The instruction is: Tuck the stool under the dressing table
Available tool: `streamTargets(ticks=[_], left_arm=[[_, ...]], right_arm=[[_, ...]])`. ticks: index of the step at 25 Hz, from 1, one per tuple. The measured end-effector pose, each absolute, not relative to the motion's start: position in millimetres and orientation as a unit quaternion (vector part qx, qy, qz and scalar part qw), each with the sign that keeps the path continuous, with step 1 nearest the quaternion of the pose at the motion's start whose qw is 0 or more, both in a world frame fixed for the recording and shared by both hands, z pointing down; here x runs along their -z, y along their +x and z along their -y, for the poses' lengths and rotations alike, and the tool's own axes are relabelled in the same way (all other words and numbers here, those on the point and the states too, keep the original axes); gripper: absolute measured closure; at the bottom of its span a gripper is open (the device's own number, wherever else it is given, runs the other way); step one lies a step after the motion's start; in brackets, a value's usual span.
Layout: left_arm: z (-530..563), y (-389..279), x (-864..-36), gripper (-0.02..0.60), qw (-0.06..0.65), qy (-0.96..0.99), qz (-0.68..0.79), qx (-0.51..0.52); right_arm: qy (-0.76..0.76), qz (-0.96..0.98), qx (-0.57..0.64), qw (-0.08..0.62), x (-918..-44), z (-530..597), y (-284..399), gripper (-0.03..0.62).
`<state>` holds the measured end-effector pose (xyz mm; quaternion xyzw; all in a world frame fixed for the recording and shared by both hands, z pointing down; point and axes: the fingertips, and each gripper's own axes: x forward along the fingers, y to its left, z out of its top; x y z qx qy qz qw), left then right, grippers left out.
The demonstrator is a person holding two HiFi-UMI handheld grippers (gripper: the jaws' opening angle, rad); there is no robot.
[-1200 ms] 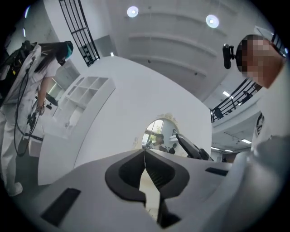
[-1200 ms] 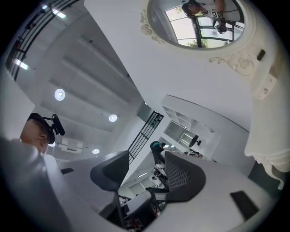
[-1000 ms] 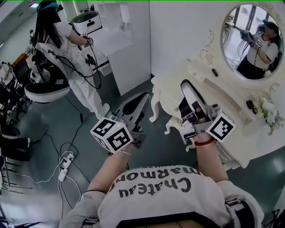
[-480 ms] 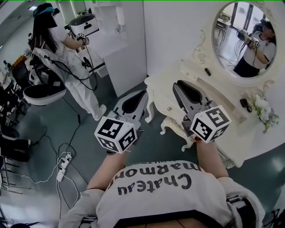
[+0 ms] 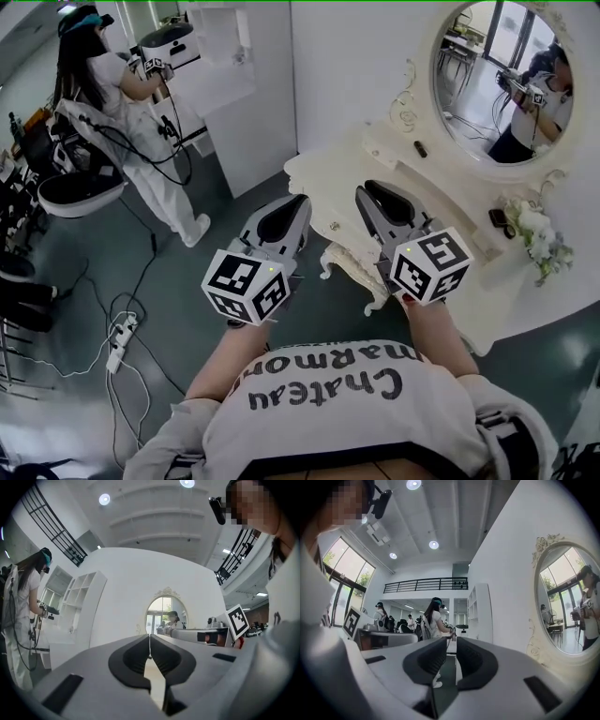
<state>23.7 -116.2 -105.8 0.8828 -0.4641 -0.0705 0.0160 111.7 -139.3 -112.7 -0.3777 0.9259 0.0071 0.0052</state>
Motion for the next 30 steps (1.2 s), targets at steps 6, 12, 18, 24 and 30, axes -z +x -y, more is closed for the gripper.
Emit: streamTargets(ticks=[6,12,18,24,30], left_arm=[[120.2,51.5,94.4,0.557,0.029,0.887,0.457,0.066],[121.8,63.4,90.2,0.557,0.035,0.889,0.453,0.062],[120.4,63.6,93.6,0.557,0.030,0.890,0.450,0.065],[119.4,58.3,95.8,0.557,0.028,0.891,0.448,0.070],[121.2,55.9,96.3,0.557,0.024,0.891,0.447,0.071]], right_arm=[[-0.389,-0.921,-0.006,-0.015,96.6,139.1,137.3,0.517],[-0.391,-0.920,0.010,-0.004,93.5,142.1,151.2,0.519],[-0.388,-0.922,0.012,0.005,96.2,141.8,150.6,0.519],[-0.389,-0.921,0.003,-0.002,96.3,139.6,144.2,0.520],[-0.392,-0.920,-0.003,-0.005,95.1,141.8,142.5,0.520]])
